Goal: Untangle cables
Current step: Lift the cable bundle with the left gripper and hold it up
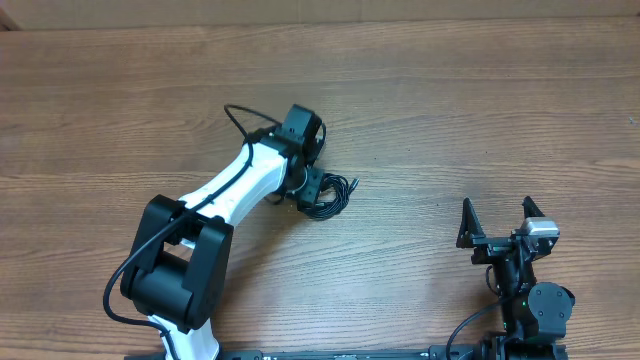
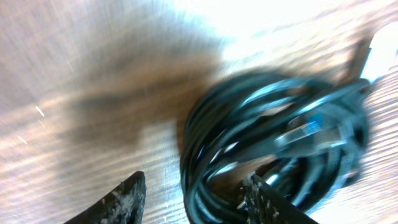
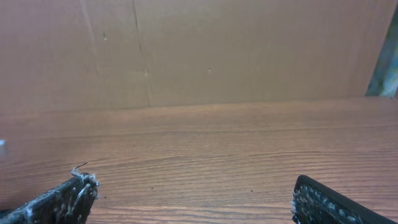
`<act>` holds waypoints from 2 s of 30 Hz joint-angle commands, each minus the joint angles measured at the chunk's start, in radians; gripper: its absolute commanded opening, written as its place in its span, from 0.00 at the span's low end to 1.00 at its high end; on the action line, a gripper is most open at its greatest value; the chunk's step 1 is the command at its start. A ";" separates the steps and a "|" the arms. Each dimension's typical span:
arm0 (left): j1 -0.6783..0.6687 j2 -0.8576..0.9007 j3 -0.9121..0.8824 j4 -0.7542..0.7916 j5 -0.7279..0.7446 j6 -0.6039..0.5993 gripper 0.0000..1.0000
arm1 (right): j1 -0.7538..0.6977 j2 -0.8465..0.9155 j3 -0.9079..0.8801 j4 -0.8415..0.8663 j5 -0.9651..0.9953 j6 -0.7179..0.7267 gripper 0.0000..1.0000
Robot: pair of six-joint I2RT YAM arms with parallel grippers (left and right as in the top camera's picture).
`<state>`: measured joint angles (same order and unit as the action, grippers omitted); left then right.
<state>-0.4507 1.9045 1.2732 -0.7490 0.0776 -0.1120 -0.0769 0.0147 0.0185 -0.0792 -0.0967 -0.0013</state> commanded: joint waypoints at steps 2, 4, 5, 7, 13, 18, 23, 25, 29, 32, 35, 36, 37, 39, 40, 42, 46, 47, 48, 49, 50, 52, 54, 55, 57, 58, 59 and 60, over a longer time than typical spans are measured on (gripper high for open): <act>0.006 -0.009 0.058 -0.006 0.022 0.112 0.50 | 0.005 -0.012 -0.011 0.004 0.006 -0.007 1.00; 0.006 -0.008 0.057 -0.006 0.018 0.163 0.50 | 0.005 -0.012 -0.011 0.004 0.006 -0.007 1.00; 0.006 -0.008 0.056 -0.006 0.014 0.194 0.50 | 0.005 -0.012 -0.011 0.004 0.006 -0.007 1.00; 0.006 -0.008 0.051 -0.006 -0.018 0.230 0.50 | 0.005 -0.012 -0.011 0.004 0.006 -0.007 1.00; 0.008 -0.008 0.019 0.003 -0.088 0.244 0.47 | 0.005 -0.012 -0.011 0.004 0.006 -0.007 1.00; 0.019 -0.008 -0.002 0.052 -0.082 0.235 0.47 | 0.005 -0.012 -0.011 0.004 0.006 -0.007 1.00; 0.019 -0.008 -0.019 0.079 -0.054 0.235 0.47 | 0.005 -0.012 -0.011 0.004 0.006 -0.007 1.00; 0.019 -0.008 -0.027 0.089 -0.055 0.235 0.45 | 0.005 -0.012 -0.011 0.004 0.006 -0.007 1.00; 0.019 -0.008 -0.049 0.111 -0.032 0.235 0.44 | 0.005 -0.012 -0.011 0.004 0.006 -0.007 1.00; 0.019 -0.008 -0.069 0.123 0.008 0.229 0.42 | 0.005 -0.012 -0.011 0.004 0.006 -0.007 1.00; 0.019 -0.008 -0.086 0.135 0.008 0.207 0.40 | 0.005 -0.012 -0.011 0.004 0.006 -0.007 1.00; 0.019 -0.008 -0.094 0.147 0.009 0.196 0.40 | 0.005 -0.012 -0.011 0.004 0.006 -0.007 1.00; 0.019 -0.007 -0.103 0.163 0.009 0.182 0.40 | 0.005 -0.012 -0.011 0.004 0.006 -0.007 1.00; 0.019 -0.006 -0.124 0.200 0.009 0.161 0.40 | 0.005 -0.012 -0.011 0.004 0.006 -0.007 1.00; 0.019 -0.006 -0.136 0.217 0.009 0.152 0.36 | 0.005 -0.012 -0.011 0.004 0.006 -0.007 1.00; 0.019 -0.006 -0.154 0.242 0.000 0.124 0.25 | 0.005 -0.012 -0.011 0.004 0.006 -0.007 1.00; 0.019 -0.006 -0.156 0.270 -0.042 0.037 0.04 | 0.005 -0.012 -0.011 0.004 0.006 -0.007 1.00; 0.019 -0.006 -0.156 0.280 -0.054 0.007 0.04 | 0.005 -0.012 -0.011 0.004 0.006 -0.007 1.00; 0.019 -0.006 -0.155 0.288 -0.066 -0.031 0.04 | 0.005 -0.012 -0.011 0.004 0.006 -0.007 1.00; 0.019 -0.006 -0.153 0.290 -0.076 -0.058 0.04 | 0.005 -0.012 -0.011 0.004 0.006 -0.007 1.00; 0.019 -0.007 -0.148 0.288 -0.088 -0.087 0.04 | 0.005 -0.012 -0.011 0.004 0.006 -0.007 1.00; 0.019 -0.009 -0.131 0.270 -0.088 -0.129 0.04 | 0.005 -0.012 -0.011 0.004 0.006 -0.007 1.00; 0.019 -0.014 -0.102 0.226 -0.089 -0.195 0.04 | 0.005 -0.012 -0.011 0.004 0.006 -0.007 1.00; 0.019 -0.017 -0.085 0.198 -0.089 -0.233 0.04 | 0.005 -0.012 -0.011 0.004 0.006 -0.007 1.00; 0.019 -0.024 -0.041 0.128 -0.089 -0.329 0.04 | 0.005 -0.012 -0.011 0.004 0.006 -0.007 1.00; 0.019 -0.027 -0.015 0.085 -0.089 -0.389 0.04 | 0.005 -0.012 -0.011 0.004 0.006 -0.007 1.00; 0.019 -0.029 0.009 0.043 -0.089 -0.455 0.04 | 0.005 -0.012 -0.011 0.004 0.006 -0.007 1.00; 0.020 -0.033 0.034 0.000 -0.088 -0.542 0.04 | 0.005 -0.012 -0.011 0.004 0.006 -0.007 1.00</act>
<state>-0.4374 1.8999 1.2221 -0.6918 0.0051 -0.3862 -0.0769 0.0147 0.0185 -0.0795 -0.0967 -0.0013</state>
